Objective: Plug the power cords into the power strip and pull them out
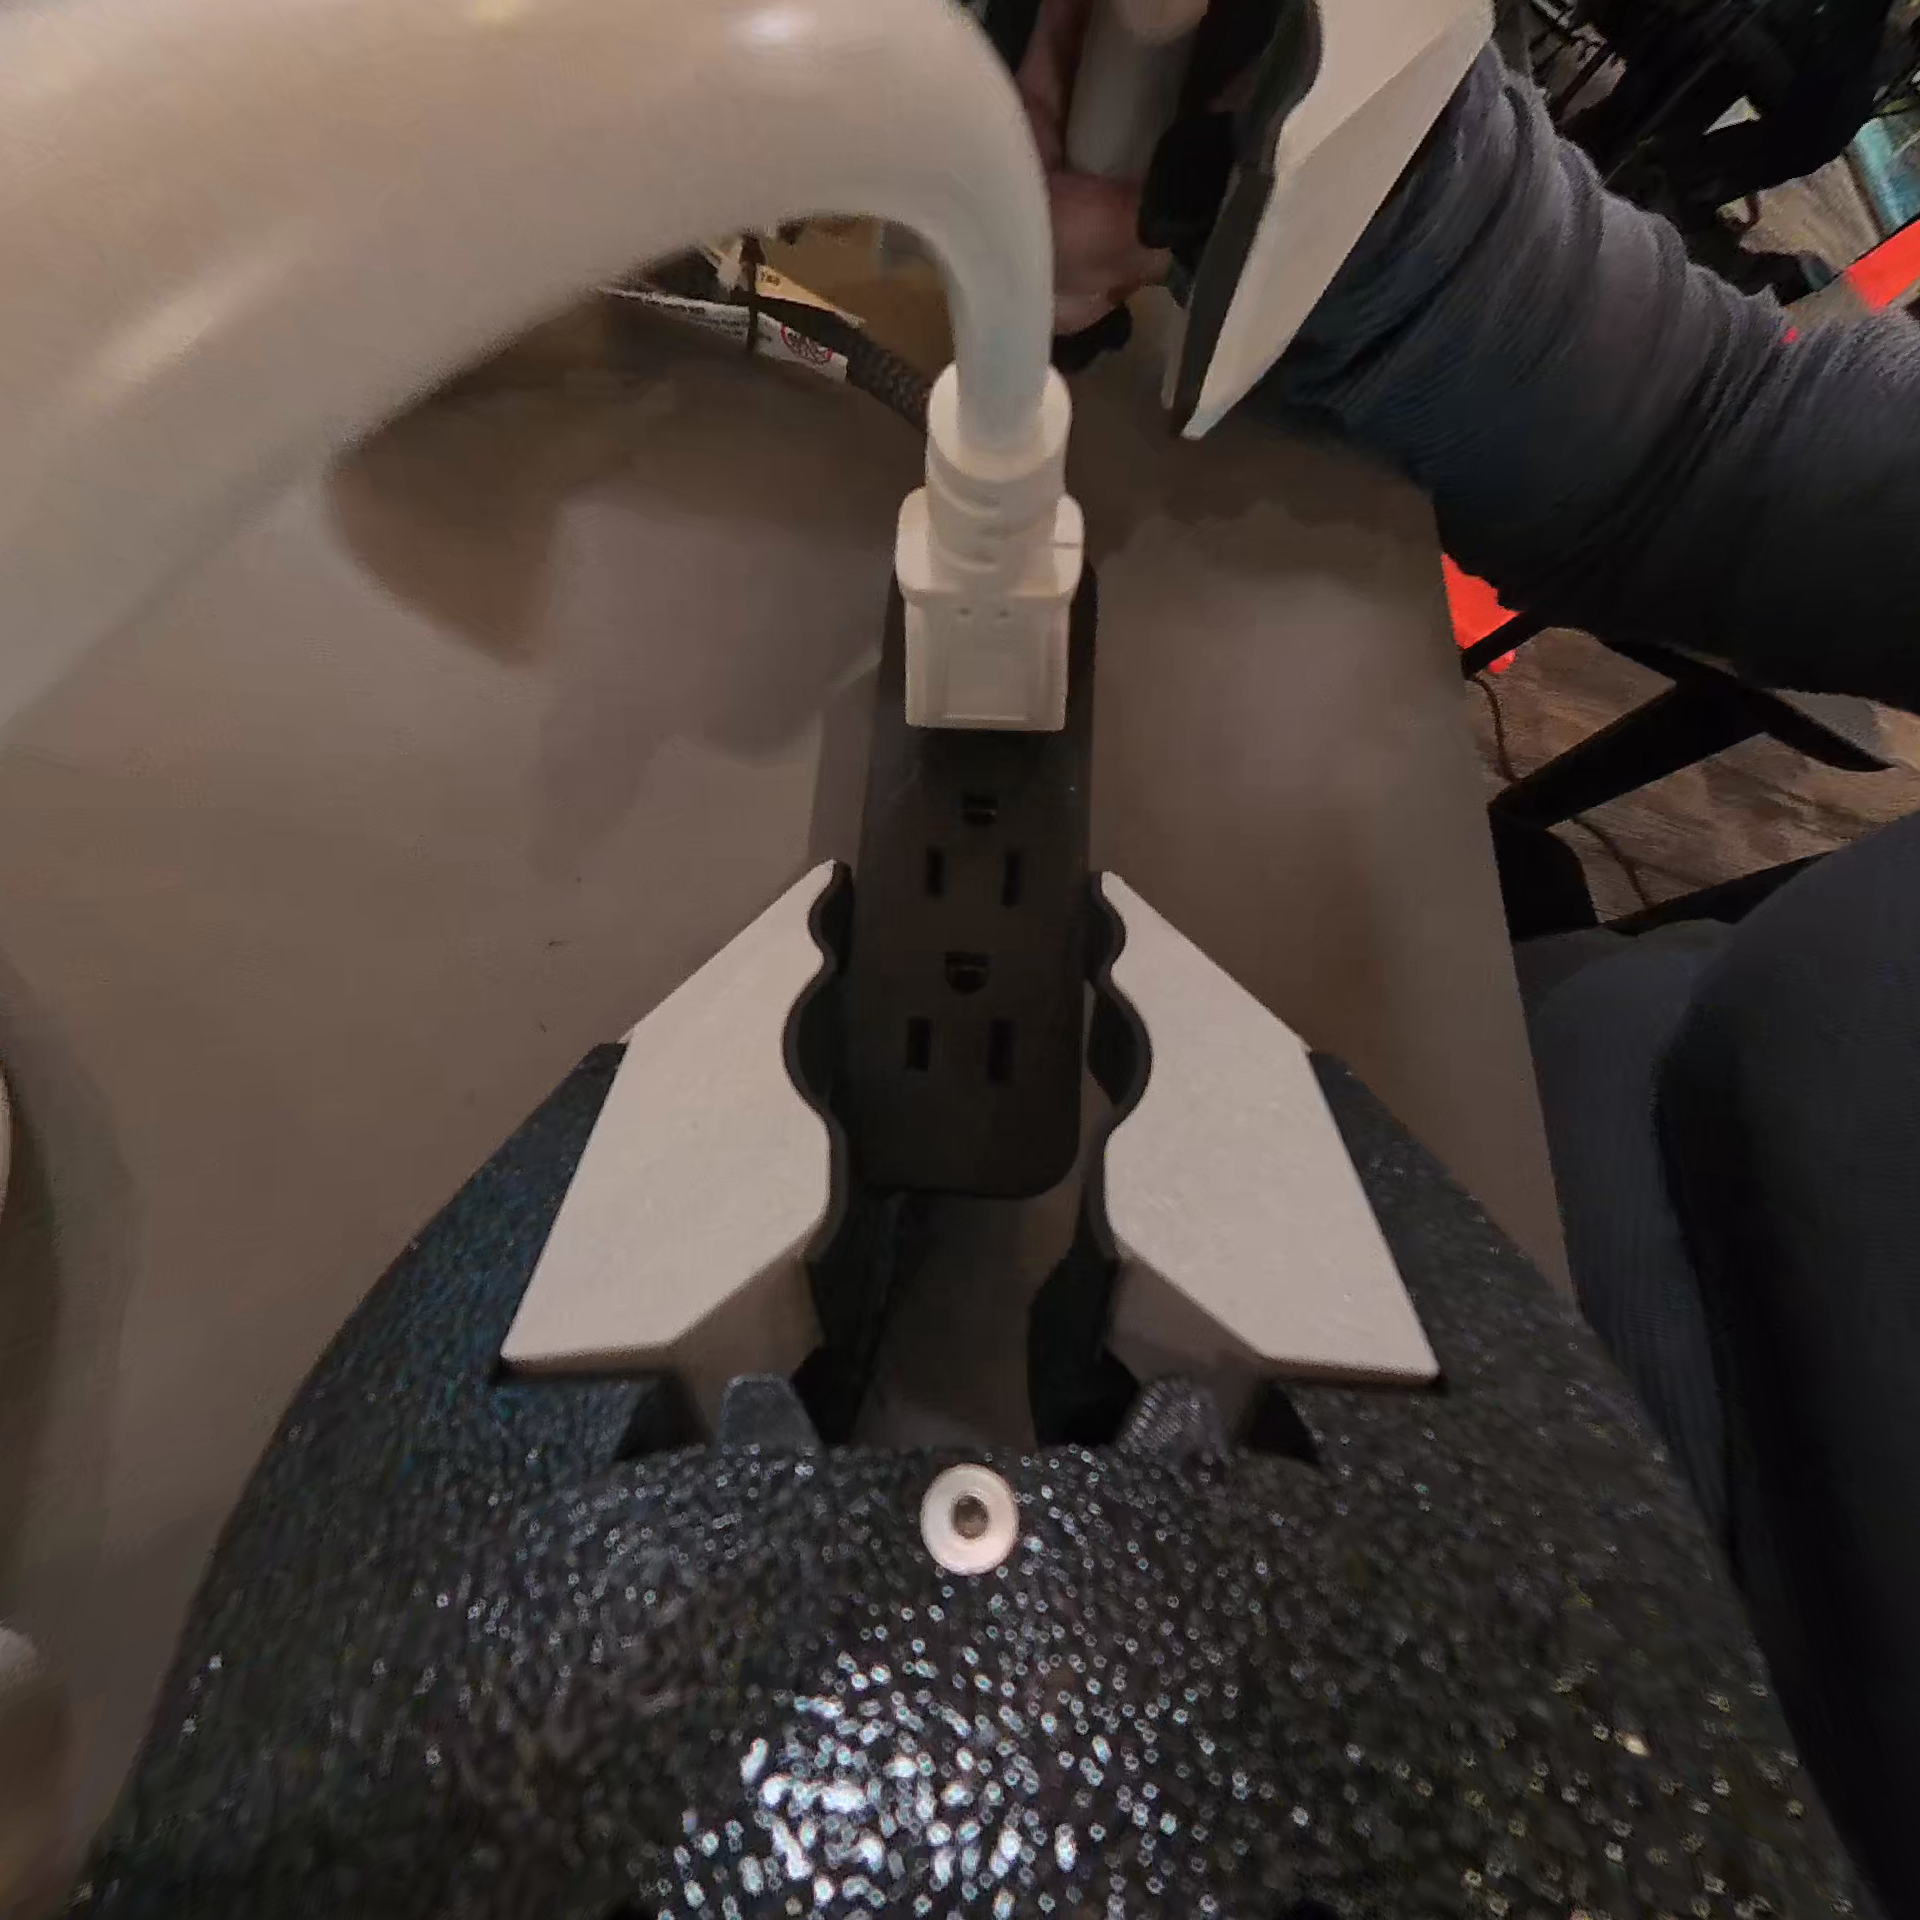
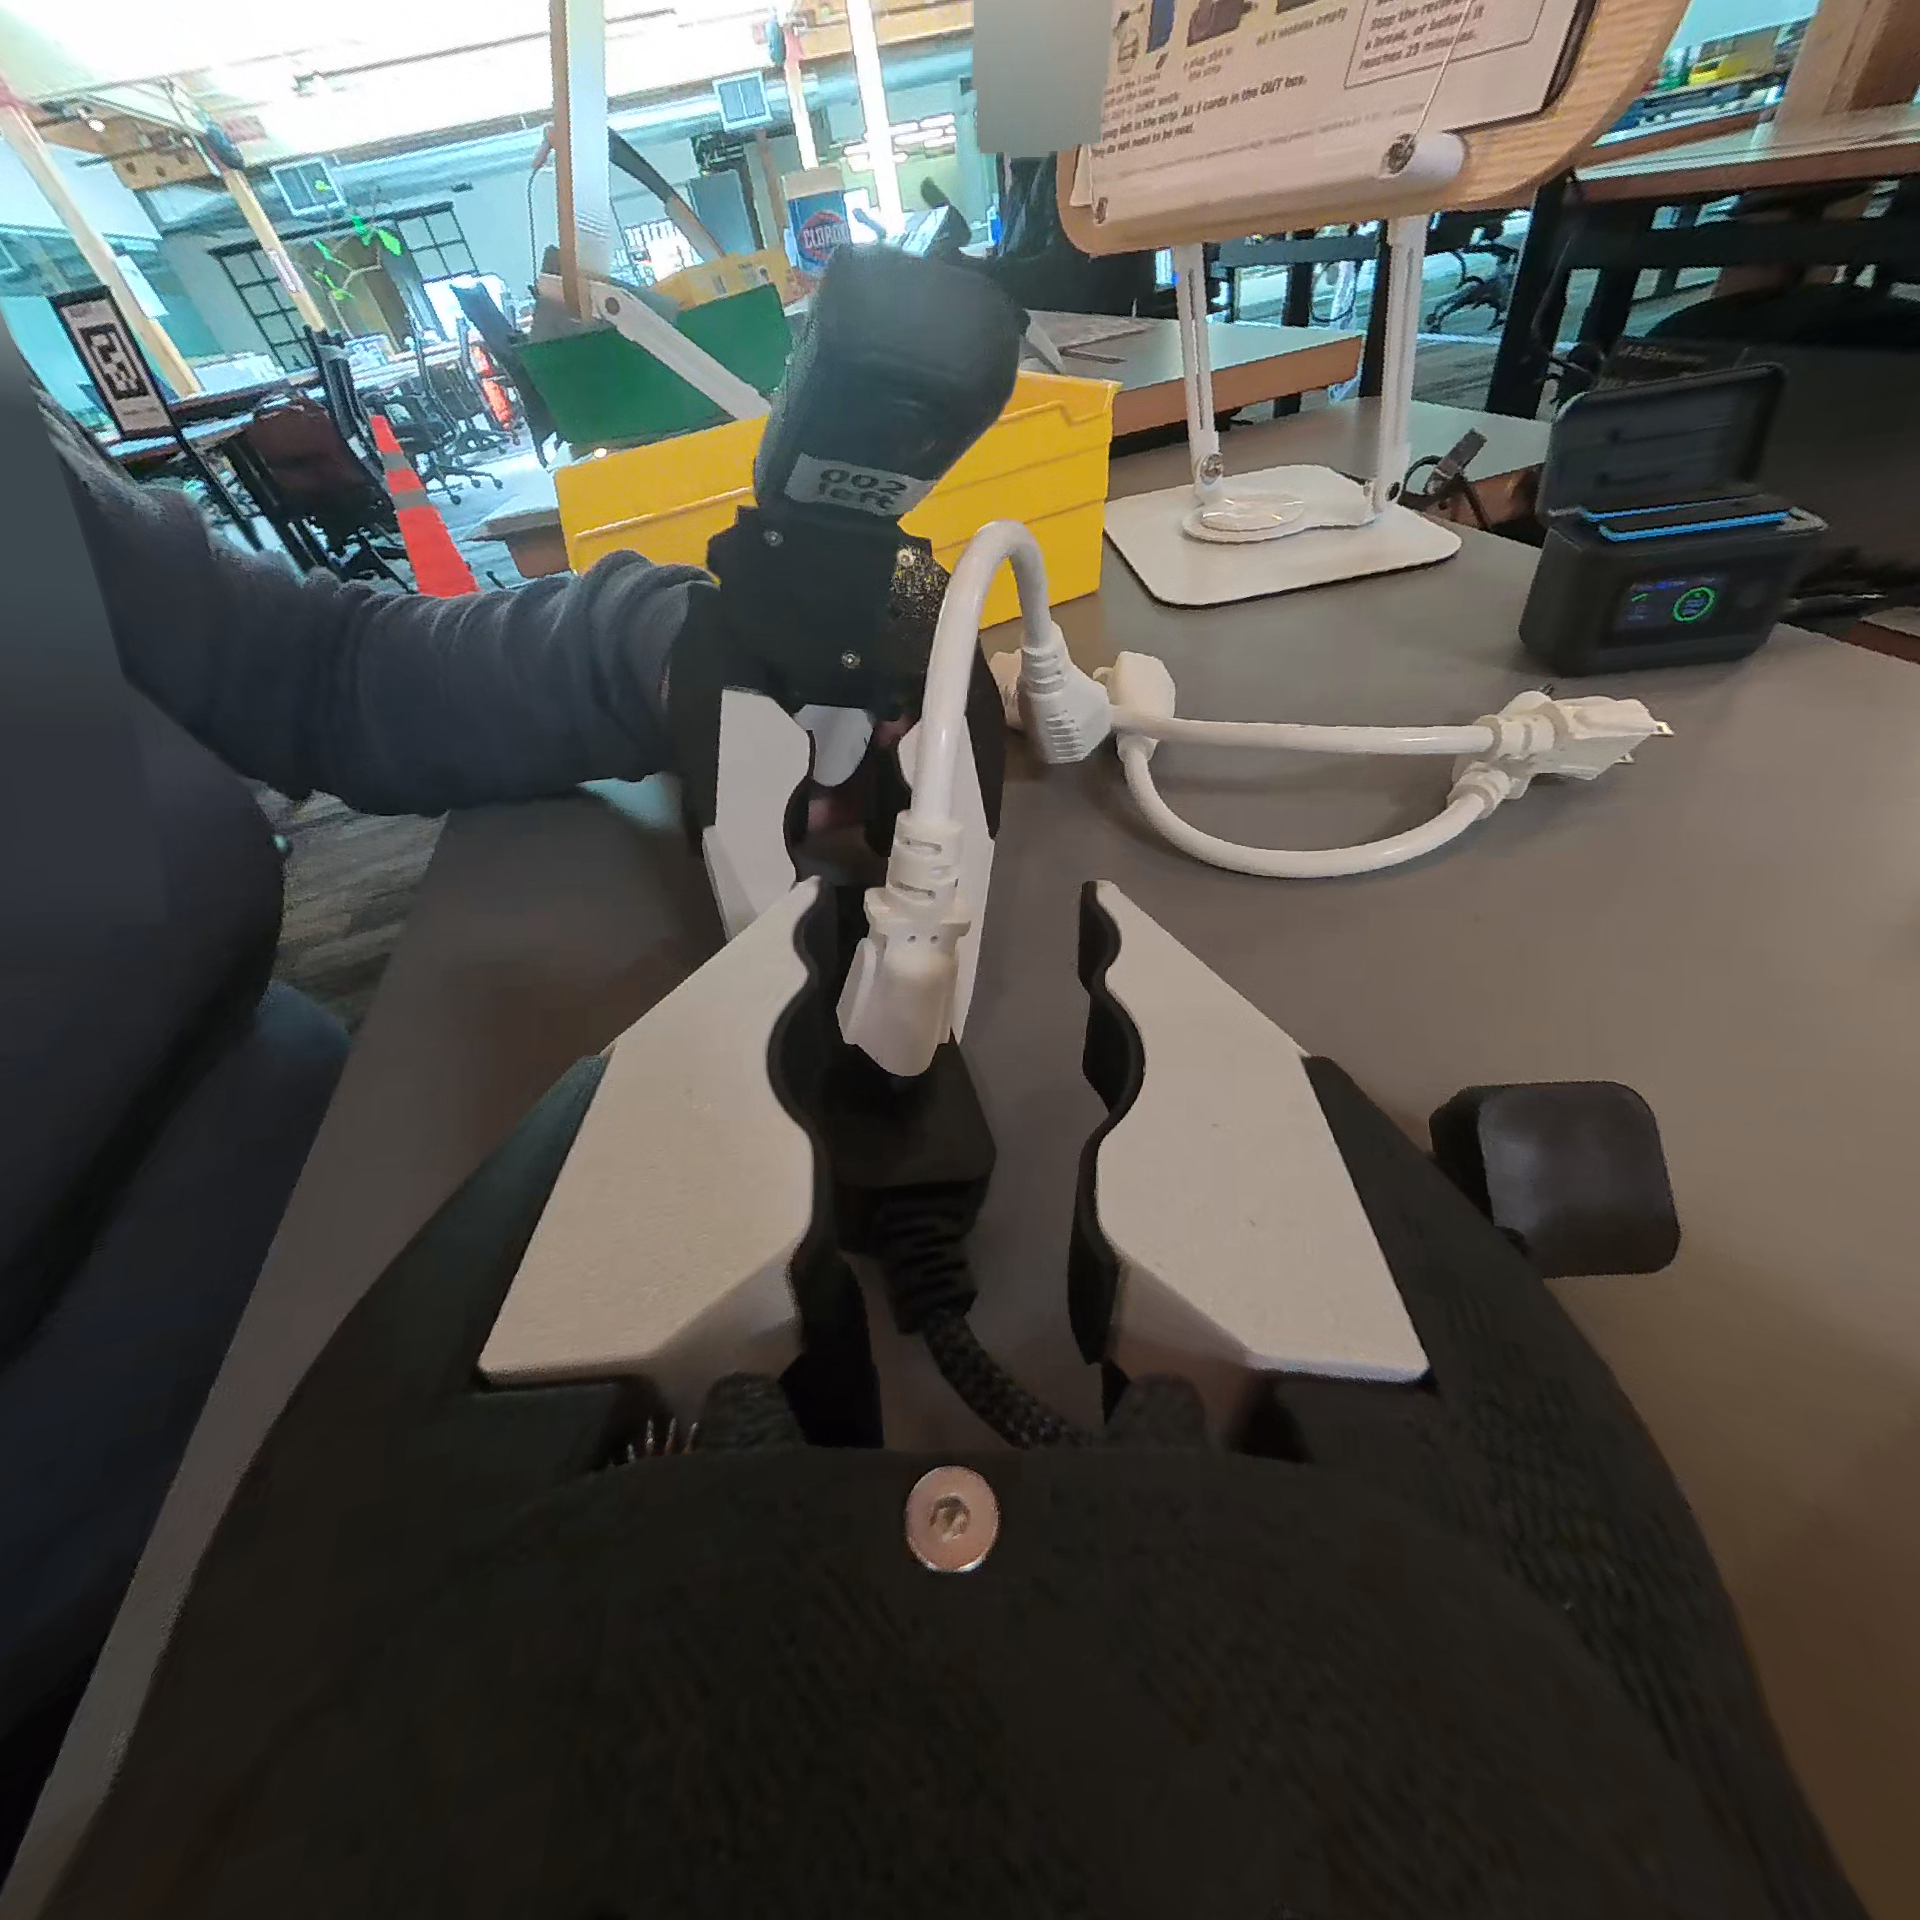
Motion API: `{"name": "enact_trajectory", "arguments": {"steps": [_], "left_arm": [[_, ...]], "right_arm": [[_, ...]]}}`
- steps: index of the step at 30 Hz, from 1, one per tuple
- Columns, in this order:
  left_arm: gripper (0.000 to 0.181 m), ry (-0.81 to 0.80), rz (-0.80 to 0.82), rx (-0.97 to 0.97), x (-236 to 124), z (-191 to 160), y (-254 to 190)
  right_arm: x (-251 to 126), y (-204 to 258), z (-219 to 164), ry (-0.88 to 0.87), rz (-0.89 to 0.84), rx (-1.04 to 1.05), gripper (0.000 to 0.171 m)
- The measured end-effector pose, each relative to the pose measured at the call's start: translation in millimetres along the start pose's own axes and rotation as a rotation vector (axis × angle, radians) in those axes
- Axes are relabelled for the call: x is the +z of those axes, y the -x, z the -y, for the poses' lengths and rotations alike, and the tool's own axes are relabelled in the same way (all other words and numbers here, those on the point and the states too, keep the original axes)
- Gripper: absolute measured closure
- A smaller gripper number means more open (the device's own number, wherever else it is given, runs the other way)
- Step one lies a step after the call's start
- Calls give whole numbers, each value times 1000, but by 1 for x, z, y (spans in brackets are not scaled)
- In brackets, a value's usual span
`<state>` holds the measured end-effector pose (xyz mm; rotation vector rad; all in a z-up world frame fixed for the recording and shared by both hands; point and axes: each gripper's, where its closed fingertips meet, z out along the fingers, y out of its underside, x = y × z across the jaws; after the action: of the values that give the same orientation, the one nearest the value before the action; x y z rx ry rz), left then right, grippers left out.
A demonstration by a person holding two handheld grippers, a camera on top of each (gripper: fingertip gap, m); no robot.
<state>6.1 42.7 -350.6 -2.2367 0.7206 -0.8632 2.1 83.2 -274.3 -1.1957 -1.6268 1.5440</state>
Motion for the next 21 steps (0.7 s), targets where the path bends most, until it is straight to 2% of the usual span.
{"name": "enact_trajectory", "arguments": {"steps": [1, 5, 9, 14, 19, 21], "left_arm": [[137, 1, -8, -7, 0, 0, 0], [137, 3, -12, -1, 0, 0, -1], [138, -6, 43, 47, 1, -1, -1], [138, -20, 159, 163, 0, -4, 3], [138, -36, 362, 249, -16, -3, 35], [138, -58, 411, 227, -22, -1, 46]], "right_arm": [[0, -1, 0, -5, -4, 3, 125], [-1, -5, 3, -40, -36, -28, 127], [-6, -8, 15, -125, -125, -184, 130], [-15, -7, 39, -297, -309, -429, 140], [-9, -2, 42, -312, -405, -597, 143], [-5, -1, 41, -306, -422, -636, 144]]}}
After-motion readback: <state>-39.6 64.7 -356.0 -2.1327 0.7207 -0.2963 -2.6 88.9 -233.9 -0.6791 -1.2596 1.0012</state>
